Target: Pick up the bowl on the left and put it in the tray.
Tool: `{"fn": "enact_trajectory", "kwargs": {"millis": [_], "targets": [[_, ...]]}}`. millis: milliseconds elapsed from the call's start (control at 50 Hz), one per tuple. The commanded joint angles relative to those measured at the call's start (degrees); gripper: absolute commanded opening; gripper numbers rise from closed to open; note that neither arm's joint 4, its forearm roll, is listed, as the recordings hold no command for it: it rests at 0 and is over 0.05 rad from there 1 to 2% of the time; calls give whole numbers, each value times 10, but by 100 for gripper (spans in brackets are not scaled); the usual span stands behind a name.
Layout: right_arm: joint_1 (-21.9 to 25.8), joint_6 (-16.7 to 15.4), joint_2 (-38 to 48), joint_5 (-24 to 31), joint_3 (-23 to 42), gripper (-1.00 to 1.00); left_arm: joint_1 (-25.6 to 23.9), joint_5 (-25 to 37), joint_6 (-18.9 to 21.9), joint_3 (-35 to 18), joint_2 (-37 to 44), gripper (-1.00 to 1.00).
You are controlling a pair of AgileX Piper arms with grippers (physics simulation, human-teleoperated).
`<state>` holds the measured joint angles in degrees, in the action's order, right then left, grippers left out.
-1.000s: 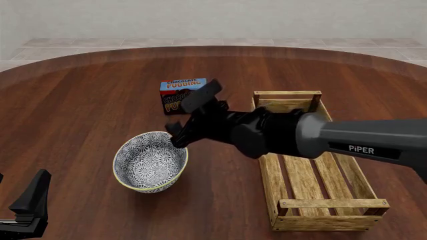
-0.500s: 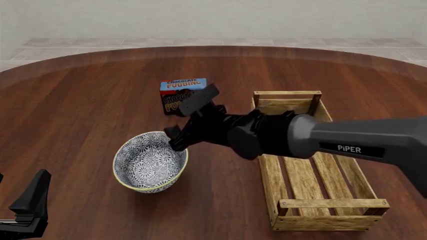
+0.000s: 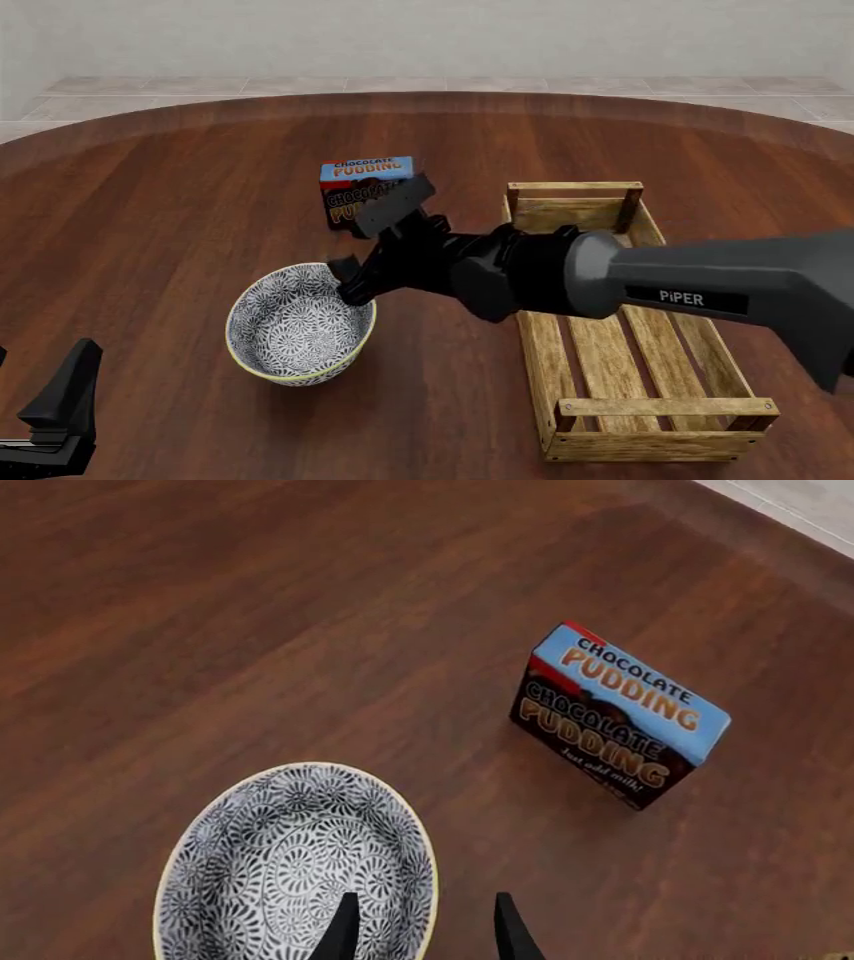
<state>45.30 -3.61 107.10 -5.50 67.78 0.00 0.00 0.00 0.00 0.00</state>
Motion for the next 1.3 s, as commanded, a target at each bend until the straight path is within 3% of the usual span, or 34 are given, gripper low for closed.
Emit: {"fn": "enact_trajectory", "kwargs": {"millis": [20, 1300], "targets": [[-1, -1, 10, -1, 5, 100, 0, 0, 0, 0, 0, 100], [-5, 0, 57, -10, 29, 100, 0, 0, 0, 0, 0, 100]]}}
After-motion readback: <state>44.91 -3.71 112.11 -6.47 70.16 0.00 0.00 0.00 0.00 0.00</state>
